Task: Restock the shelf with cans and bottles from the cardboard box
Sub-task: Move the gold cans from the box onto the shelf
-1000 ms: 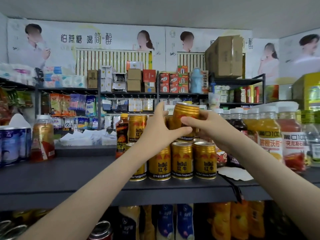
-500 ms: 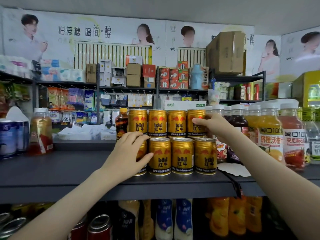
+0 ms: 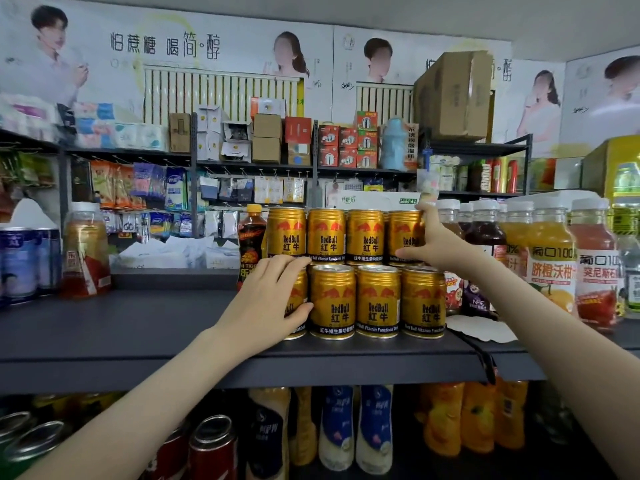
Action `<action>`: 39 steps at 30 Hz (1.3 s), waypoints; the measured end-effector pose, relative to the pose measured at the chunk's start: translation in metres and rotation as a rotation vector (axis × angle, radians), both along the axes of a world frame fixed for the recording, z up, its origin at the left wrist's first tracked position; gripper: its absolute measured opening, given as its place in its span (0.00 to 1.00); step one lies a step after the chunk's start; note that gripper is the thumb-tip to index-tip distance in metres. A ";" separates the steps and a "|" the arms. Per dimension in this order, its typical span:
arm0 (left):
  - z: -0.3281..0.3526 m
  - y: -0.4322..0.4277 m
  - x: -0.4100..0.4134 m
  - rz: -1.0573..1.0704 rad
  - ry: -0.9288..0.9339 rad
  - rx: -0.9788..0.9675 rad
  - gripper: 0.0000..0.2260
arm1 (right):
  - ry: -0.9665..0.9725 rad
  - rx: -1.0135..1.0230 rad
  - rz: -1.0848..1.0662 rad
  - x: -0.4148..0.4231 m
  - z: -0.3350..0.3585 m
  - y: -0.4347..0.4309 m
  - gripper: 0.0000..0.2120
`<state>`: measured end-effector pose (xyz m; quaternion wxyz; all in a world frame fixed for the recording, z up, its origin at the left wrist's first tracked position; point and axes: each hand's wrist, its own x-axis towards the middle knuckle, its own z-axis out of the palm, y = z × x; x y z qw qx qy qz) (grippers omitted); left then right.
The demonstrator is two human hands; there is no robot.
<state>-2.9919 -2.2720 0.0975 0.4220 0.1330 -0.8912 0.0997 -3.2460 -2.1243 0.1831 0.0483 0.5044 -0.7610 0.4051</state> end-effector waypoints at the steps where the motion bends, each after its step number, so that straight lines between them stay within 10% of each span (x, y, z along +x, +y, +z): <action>1: 0.001 0.000 0.000 -0.009 0.000 0.002 0.27 | 0.051 0.011 -0.044 0.002 0.000 0.000 0.46; 12: -0.012 0.026 0.020 0.012 0.156 0.122 0.26 | 0.659 -0.359 -0.005 0.127 -0.057 0.016 0.23; 19: -0.096 0.071 0.101 0.176 0.228 0.170 0.23 | 0.478 -0.266 0.423 0.219 -0.173 0.005 0.19; 39: -0.372 0.228 0.495 1.201 0.048 1.181 0.27 | 0.235 0.524 1.508 0.623 -0.430 -0.023 0.25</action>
